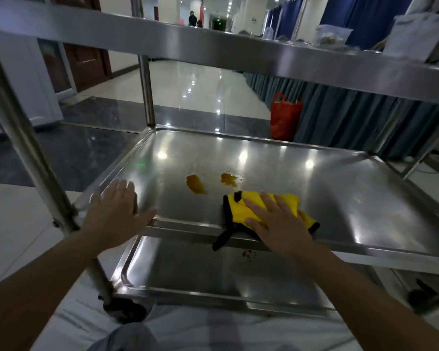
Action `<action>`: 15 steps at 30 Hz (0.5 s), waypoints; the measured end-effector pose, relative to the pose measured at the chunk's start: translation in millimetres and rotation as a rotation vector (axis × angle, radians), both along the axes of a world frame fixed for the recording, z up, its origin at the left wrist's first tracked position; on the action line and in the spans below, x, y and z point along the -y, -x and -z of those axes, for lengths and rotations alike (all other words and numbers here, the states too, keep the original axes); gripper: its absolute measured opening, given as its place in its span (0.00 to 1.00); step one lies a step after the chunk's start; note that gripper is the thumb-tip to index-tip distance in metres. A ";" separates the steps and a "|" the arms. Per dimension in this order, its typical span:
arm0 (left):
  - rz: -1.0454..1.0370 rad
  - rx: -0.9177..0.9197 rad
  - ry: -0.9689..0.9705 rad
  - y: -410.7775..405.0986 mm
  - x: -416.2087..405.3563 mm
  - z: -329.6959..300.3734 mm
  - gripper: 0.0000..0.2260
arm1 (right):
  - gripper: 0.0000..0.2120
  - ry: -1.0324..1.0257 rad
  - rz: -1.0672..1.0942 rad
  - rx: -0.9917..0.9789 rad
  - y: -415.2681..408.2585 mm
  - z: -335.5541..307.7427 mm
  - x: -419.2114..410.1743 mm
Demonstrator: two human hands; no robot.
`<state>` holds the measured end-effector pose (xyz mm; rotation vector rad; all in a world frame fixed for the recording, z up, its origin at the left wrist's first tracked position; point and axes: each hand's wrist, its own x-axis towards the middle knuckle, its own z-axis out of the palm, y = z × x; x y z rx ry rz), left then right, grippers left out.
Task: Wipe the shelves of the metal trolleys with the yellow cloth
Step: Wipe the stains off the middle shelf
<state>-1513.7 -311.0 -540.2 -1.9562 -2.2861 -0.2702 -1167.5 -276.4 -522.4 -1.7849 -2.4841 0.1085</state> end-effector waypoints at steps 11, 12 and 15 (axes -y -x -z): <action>-0.016 -0.093 0.034 7.9 3.8 -0.8 0.40 | 0.24 -0.056 -0.029 0.006 154.4 7.9 -8.1; -0.024 -0.089 0.052 7.2 3.5 0.8 0.39 | 0.24 -0.031 -0.046 0.006 178.1 6.3 -10.4; -0.012 -0.064 0.079 9.2 0.7 2.1 0.34 | 0.25 0.026 -0.090 0.047 211.1 -1.1 -16.2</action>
